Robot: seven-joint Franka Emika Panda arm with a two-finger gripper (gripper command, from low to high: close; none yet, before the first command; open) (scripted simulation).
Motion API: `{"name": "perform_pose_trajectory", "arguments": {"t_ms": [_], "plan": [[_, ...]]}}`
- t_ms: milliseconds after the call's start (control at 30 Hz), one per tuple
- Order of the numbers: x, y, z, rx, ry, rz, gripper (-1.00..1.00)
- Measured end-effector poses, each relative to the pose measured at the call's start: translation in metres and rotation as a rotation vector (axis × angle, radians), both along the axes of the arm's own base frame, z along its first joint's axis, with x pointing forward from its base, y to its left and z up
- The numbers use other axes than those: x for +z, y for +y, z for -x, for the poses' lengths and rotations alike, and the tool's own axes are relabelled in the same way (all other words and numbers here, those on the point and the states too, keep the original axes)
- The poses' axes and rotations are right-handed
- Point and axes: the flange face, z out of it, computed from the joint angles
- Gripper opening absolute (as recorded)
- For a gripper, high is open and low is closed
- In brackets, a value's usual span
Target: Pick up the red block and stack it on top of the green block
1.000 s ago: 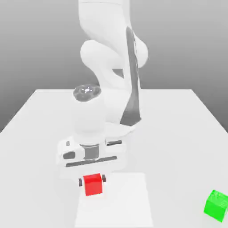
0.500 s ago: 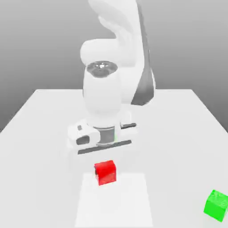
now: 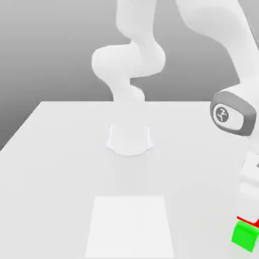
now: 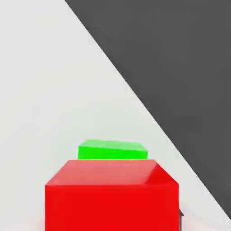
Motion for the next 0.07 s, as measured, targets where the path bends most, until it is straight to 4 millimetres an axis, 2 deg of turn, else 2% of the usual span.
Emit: {"name": "perform_pose_trajectory", "arguments": {"t_ms": [67], "plan": [[0.0, 0.0, 0.0, 0.0, 0.0, 0.0, 1.0]]}}
